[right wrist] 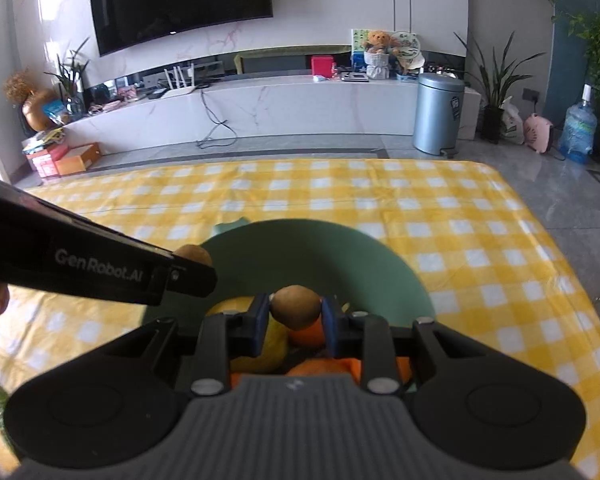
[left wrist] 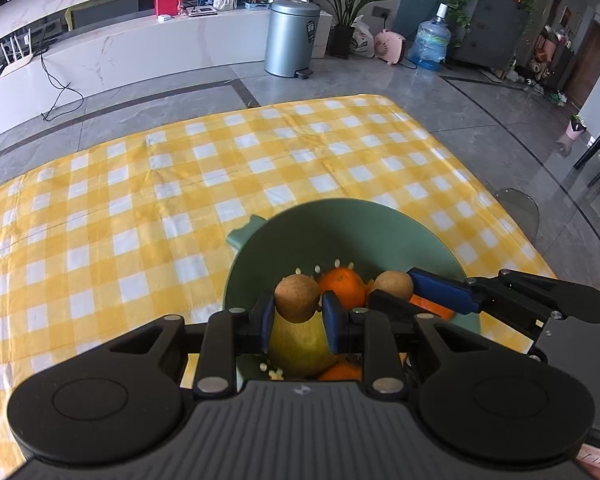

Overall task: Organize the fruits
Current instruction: 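Carry both held brown fruits over the green colander, then lower both brown fruits into the colander and open both grippers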

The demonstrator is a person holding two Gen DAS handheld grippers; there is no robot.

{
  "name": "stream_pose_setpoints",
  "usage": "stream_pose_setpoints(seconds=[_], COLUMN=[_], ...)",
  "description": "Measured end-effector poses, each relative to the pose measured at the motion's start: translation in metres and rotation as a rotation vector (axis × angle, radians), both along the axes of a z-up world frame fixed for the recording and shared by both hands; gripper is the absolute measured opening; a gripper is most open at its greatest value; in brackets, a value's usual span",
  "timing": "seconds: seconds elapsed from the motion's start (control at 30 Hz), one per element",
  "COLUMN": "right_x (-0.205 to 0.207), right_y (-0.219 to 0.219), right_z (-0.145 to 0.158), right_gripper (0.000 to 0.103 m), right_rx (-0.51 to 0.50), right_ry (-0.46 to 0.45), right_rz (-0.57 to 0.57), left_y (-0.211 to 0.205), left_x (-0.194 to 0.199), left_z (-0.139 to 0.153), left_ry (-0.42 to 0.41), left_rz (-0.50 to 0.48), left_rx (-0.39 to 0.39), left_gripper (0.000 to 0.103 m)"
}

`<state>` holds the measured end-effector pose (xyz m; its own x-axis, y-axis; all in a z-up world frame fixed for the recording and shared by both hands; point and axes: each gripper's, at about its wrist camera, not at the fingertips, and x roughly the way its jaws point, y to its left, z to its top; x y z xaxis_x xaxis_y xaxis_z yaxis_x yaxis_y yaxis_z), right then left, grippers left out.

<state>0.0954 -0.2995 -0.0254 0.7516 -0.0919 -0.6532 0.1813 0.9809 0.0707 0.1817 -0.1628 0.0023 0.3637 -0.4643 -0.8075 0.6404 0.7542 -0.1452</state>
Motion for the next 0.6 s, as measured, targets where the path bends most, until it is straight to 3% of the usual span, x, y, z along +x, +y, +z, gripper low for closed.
stream_pose_setpoints(seconds=[0.6], right_x=[0.041], right_y=[-0.012], right_z=[-0.026], right_gripper=[0.025], right_rx=[-0.079], right_ry=[0.061], right_rz=[-0.057], left_y=[-0.027], left_x=[0.032], left_z=[-0.033], left_ry=[0.018], left_rz=[-0.011], left_rx=[0.051], left_gripper=[0.028])
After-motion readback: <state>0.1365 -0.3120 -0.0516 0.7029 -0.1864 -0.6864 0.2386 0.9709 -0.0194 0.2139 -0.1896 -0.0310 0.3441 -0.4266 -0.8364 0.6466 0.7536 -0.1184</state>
